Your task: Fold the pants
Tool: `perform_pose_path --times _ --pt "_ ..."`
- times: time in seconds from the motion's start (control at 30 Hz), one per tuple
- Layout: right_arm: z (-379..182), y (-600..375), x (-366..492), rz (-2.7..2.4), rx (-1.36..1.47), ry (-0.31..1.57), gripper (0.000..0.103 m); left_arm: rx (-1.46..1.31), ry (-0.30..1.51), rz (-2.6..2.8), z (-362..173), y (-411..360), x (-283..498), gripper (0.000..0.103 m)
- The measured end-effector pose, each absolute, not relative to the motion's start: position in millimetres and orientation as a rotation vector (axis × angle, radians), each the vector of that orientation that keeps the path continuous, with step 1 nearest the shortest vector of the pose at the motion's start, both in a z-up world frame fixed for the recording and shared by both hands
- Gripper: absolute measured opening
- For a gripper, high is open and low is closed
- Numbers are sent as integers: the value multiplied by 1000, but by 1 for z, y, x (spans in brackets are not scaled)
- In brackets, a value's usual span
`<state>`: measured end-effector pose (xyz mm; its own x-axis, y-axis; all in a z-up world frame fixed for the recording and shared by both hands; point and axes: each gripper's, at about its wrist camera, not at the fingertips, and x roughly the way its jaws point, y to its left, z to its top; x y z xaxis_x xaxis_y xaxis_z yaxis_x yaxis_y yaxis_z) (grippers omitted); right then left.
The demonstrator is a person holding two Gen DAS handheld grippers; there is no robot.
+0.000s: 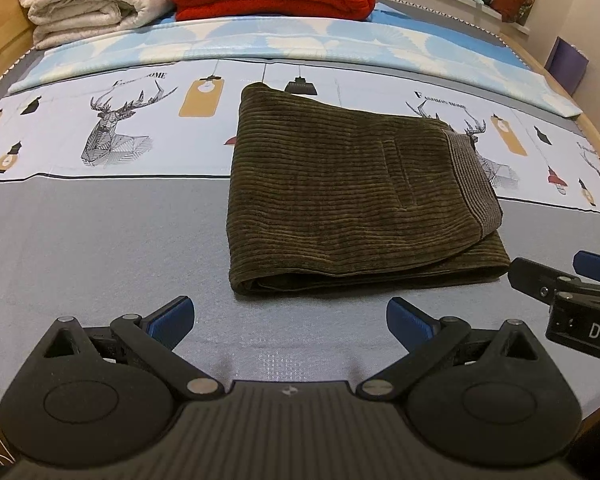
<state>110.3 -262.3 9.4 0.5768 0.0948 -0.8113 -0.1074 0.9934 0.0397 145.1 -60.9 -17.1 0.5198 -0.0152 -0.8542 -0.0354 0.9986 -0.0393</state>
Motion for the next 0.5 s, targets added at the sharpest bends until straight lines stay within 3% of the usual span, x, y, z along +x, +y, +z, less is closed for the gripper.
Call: perform_pose_path --times 0.5 --pt "7 -259 110 124 -24 957 85 -55 1021 8 -16 -61 145 102"
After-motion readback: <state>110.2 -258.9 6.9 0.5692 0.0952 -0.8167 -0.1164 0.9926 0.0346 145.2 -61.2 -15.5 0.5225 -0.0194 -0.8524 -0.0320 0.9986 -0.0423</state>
